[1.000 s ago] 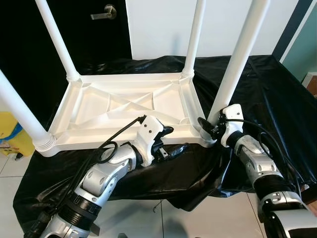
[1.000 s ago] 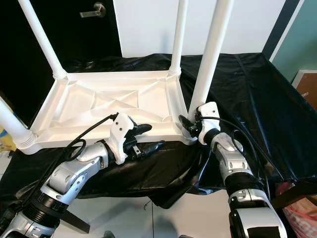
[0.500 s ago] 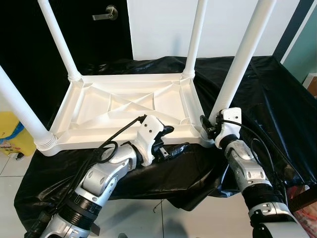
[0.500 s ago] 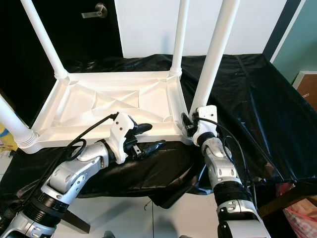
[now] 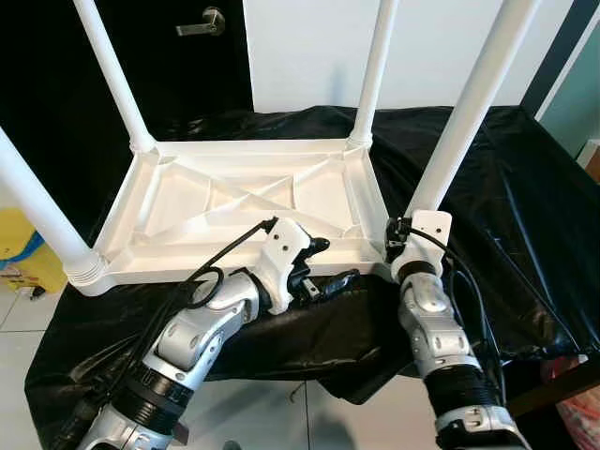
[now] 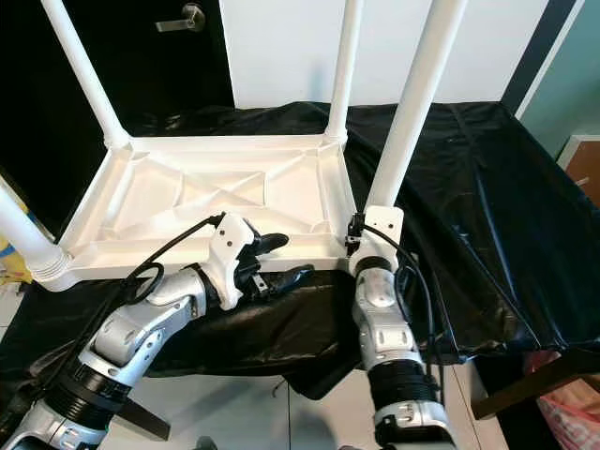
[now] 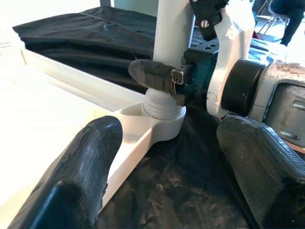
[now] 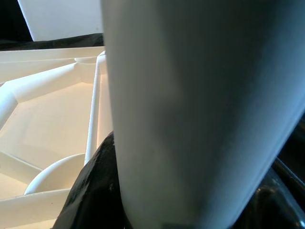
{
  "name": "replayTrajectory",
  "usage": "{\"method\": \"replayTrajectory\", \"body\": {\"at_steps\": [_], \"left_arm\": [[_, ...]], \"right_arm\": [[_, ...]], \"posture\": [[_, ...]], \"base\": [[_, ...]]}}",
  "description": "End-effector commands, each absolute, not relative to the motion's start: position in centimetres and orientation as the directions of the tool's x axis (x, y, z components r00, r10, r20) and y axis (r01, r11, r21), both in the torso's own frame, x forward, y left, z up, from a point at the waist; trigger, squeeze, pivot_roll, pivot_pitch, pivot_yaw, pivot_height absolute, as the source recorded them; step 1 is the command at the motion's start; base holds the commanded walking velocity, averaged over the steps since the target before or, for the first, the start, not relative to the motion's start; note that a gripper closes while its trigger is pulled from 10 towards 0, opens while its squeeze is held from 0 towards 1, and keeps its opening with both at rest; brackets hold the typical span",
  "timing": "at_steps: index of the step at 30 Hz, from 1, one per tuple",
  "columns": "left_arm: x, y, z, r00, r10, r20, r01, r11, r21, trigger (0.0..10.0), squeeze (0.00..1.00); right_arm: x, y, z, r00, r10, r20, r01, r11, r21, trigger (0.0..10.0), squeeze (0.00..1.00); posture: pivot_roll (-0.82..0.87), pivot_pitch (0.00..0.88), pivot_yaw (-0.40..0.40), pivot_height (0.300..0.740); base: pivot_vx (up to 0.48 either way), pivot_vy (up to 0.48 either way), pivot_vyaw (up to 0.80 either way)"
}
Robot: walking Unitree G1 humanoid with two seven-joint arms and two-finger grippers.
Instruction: Building children table
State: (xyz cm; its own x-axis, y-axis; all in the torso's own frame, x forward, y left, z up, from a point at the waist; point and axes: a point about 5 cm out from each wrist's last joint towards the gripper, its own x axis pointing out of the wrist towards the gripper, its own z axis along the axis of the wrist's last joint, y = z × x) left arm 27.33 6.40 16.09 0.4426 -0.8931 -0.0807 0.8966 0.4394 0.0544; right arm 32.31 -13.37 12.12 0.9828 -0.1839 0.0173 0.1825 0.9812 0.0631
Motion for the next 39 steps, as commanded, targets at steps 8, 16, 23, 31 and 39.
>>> {"method": "replayTrajectory", "body": {"at_steps": [8, 16, 23, 31, 39], "left_arm": [[27.2, 6.0, 16.2, 0.35, -0.932, -0.094, 0.936, 0.344, 0.072, 10.0, 0.0], [27.4, 6.3, 16.3, 0.359, -0.928, -0.094, 0.932, 0.353, 0.079, 10.0, 0.0], [27.4, 6.5, 16.2, 0.375, -0.922, -0.095, 0.926, 0.368, 0.084, 10.0, 0.0], [27.2, 6.6, 16.1, 0.385, -0.919, -0.088, 0.922, 0.38, 0.073, 10.0, 0.0], [27.2, 6.5, 16.0, 0.378, -0.921, -0.093, 0.925, 0.372, 0.071, 10.0, 0.0]], "right_arm": [[31.6, -13.3, 11.2, 0.986, -0.165, -0.028, 0.167, 0.982, 0.084, 10.0, 0.0], [31.9, -13.3, 12.0, 0.989, -0.146, 0.012, 0.145, 0.987, 0.068, 10.0, 0.0], [31.7, -14.4, 12.2, 0.997, -0.045, 0.058, 0.041, 0.997, 0.061, 10.0, 1.0], [31.2, -16.2, 12.3, 0.986, 0.143, 0.082, -0.148, 0.987, 0.058, 10.0, 1.0], [30.8, -16.9, 12.3, 0.92, 0.391, 0.039, -0.389, 0.92, -0.037, 10.0, 0.0]], "posture": [[-0.07, 0.0, -0.025, 0.74], [-0.07, 0.0, -0.024, 0.74], [-0.07, 0.0, -0.035, 0.74], [-0.07, 0.003, -0.029, 0.74], [-0.08, 0.021, -0.013, 0.74]], "base": [[0.0, 0.0, 0.0], [0.0, 0.0, 0.0], [0.0, 0.0, 0.0], [0.0, 0.0, 0.0], [0.0, 0.0, 0.0]]}}
